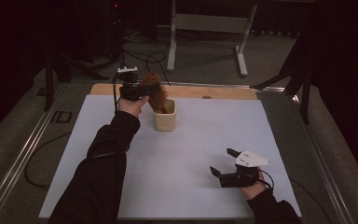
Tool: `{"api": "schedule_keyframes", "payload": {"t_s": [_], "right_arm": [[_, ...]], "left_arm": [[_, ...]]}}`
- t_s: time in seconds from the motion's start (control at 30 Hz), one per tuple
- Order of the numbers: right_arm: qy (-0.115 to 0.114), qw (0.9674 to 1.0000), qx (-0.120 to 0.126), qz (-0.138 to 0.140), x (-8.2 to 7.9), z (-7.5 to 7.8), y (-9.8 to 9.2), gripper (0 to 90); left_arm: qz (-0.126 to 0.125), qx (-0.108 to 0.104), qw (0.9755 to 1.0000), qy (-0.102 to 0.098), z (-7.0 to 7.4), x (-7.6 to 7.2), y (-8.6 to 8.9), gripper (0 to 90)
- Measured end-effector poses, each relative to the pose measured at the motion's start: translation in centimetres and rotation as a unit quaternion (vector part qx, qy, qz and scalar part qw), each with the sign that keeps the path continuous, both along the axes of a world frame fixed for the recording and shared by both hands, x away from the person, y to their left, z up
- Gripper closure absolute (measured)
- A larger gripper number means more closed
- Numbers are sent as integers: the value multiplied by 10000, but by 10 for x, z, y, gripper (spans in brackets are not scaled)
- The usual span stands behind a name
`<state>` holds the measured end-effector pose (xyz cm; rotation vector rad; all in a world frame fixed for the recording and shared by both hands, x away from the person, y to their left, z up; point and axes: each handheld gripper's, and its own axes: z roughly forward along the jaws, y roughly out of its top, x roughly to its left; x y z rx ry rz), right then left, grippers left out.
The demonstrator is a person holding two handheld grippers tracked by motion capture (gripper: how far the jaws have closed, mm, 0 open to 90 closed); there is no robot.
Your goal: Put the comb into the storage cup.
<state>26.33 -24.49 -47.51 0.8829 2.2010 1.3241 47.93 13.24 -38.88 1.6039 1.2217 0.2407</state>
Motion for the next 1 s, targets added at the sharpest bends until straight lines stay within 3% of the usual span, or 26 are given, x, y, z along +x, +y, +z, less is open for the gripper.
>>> {"api": "schedule_keyframes", "payload": {"t_s": [0.43, 0.7, 0.77, 0.83, 1.0], "right_arm": [[22, 10000, -12, 14, 0, 0, 1, 85], [3, 10000, -18, 42, 0, 0, 0, 85], [9, 10000, -28, 44, 0, 0, -1, 85], [6, 10000, -9, 41, 0, 0, 0, 85], [-2, 10000, -5, 33, 0, 1, 0, 85]], "left_arm": [[-5, -71, 10000, 6, -6, 2, 4, 496], [-7, -3, 10000, -10, -7, 2, 6, 405], [35, 0, 10000, -53, -6, 1, 8, 343], [-96, -76, 9999, -46, -6, 1, 12, 216], [-249, 160, 9995, -119, -7, -3, 13, 5]]}}
